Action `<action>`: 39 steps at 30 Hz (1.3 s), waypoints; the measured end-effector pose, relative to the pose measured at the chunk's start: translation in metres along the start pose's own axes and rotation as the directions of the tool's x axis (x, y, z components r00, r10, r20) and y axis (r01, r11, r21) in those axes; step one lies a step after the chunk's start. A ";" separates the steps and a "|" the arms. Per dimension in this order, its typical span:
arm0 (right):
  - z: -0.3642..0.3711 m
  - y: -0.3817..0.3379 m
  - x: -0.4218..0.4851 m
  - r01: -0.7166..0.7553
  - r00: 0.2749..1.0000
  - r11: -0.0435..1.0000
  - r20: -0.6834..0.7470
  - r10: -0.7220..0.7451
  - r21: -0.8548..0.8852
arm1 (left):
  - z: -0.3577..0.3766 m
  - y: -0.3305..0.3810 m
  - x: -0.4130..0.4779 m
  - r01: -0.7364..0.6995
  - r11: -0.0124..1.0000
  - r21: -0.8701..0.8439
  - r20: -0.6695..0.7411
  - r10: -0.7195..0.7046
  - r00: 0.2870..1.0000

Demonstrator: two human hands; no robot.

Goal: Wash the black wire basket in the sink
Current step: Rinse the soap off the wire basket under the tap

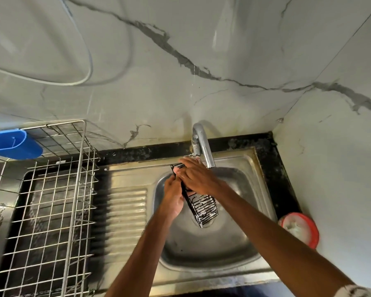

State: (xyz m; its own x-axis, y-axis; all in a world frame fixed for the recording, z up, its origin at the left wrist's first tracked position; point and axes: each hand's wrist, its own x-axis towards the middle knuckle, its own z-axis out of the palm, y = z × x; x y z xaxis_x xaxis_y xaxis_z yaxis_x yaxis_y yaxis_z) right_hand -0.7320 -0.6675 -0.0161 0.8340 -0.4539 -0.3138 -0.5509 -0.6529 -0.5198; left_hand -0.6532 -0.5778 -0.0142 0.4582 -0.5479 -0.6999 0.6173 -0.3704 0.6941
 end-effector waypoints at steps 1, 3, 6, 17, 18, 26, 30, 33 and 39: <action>-0.001 -0.004 0.001 -0.013 1.000 1.000 -0.019 0.013 0.006 | -0.001 0.002 0.000 0.000 1.000 -0.008 -0.008 0.000 1.000; 0.003 -0.011 0.002 -0.005 1.000 0.995 0.002 0.005 -0.100 | -0.003 0.004 0.000 -0.001 1.000 -0.020 -0.019 0.001 1.000; 0.009 -0.013 -0.011 0.027 0.999 0.986 0.028 -0.022 -0.168 | -0.008 0.000 0.002 -0.014 0.999 -0.043 -0.012 0.013 1.000; 0.002 0.016 -0.040 -0.195 0.981 0.948 0.071 0.183 0.253 | 0.010 -0.009 -0.010 0.002 0.997 0.083 0.102 -0.011 0.995; 0.000 0.019 -0.036 -0.222 0.975 0.921 0.047 0.219 0.319 | 0.013 -0.008 -0.012 0.002 0.996 0.094 0.102 -0.012 0.995; 0.030 -0.002 -0.096 -0.010 0.997 1.000 -0.077 0.010 -0.010 | 0.009 -0.010 -0.012 -0.053 0.998 0.037 0.136 0.047 0.990; 0.022 0.007 -0.070 -0.065 0.997 0.998 -0.028 0.065 0.006 | 0.007 -0.014 -0.013 -0.097 0.991 0.094 0.193 0.077 0.978; 0.003 0.017 -0.033 -0.186 0.982 0.972 -0.008 0.189 0.141 | 0.010 -0.014 -0.018 -0.053 0.988 0.146 0.204 0.023 0.979; -0.011 0.005 -0.025 -0.156 0.985 0.988 0.068 0.156 -0.002 | 0.013 -0.015 -0.017 -0.029 0.990 0.135 0.125 0.012 0.992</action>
State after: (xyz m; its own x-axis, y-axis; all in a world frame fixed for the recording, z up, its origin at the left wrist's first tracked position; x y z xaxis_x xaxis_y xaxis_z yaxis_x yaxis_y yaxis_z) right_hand -0.7564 -0.6658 -0.0026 0.7379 -0.5079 -0.4445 -0.6746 -0.5748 -0.4631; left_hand -0.6780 -0.5727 -0.0108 0.3825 -0.6416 -0.6648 0.5112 -0.4524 0.7307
